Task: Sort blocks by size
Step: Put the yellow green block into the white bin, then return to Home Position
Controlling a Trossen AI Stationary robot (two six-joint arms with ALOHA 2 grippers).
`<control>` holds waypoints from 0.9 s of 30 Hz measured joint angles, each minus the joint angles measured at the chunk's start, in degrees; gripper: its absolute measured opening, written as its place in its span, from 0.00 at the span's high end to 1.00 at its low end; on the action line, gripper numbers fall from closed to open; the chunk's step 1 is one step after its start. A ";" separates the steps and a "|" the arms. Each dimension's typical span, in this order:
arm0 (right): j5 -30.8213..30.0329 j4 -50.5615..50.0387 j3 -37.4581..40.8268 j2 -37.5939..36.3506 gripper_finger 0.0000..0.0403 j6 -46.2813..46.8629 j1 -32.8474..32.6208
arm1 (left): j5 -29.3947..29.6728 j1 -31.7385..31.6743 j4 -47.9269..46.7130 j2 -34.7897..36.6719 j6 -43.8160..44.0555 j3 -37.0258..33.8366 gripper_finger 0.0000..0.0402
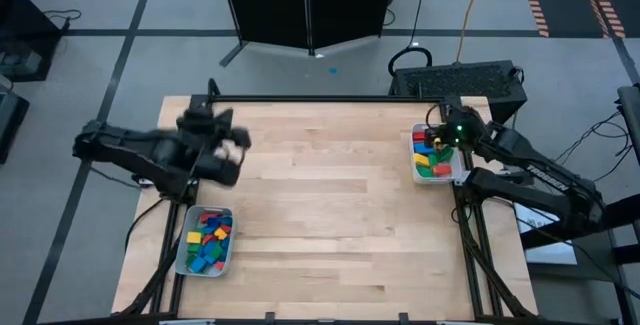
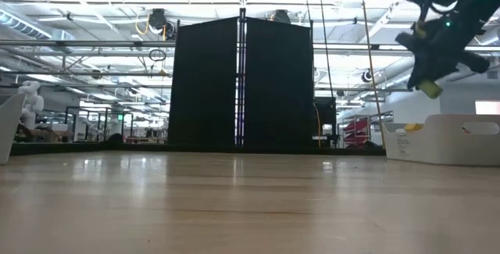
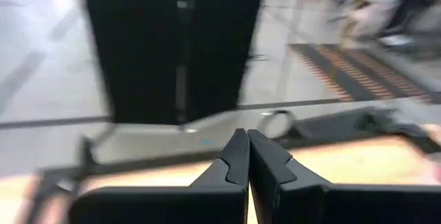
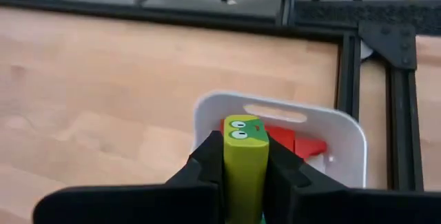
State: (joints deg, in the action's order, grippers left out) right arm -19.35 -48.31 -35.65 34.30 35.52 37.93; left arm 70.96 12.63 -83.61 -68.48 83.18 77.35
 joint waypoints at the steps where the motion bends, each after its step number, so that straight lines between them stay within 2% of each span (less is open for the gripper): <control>1: -0.02 0.04 0.75 0.28 0.90 -0.03 0.00 | 0.55 1.73 1.12 1.48 2.62 -3.07 1.00; 3: 0.27 0.04 2.45 0.92 0.88 0.65 0.00 | 1.26 4.61 3.19 3.91 5.97 -7.96 1.00; 6: 2.22 1.02 3.79 2.60 0.75 3.17 0.02 | 1.88 8.37 4.90 5.70 7.92 -11.93 1.00; 12: 3.26 1.58 3.68 5.38 0.52 6.71 0.00 | 2.33 13.67 4.45 6.48 6.15 -13.57 1.00; 15: 3.68 2.22 3.57 5.44 0.46 6.93 -0.21 | 2.25 15.04 1.81 6.47 5.26 -13.85 1.00; 17: 8.28 1.95 2.00 4.73 0.44 4.31 -1.10 | 0.75 15.24 0.45 6.53 2.77 -13.85 1.00; 21: 19.77 -1.30 -6.97 2.06 0.43 -2.99 -3.32 | -4.52 15.25 1.22 6.72 2.00 -13.07 1.00; 24: 21.86 -7.38 -17.48 0.54 0.44 -5.63 -4.40 | -2.46 15.34 3.05 6.72 1.02 -11.22 1.00; 27: 22.24 -17.53 -30.12 -1.23 0.44 -4.37 -4.68 | -0.52 16.36 3.63 7.17 -5.07 -6.68 1.00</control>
State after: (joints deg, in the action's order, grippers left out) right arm 2.88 -65.85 -65.76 33.07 31.15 33.26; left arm 70.44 28.99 -79.98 -61.31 78.11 70.67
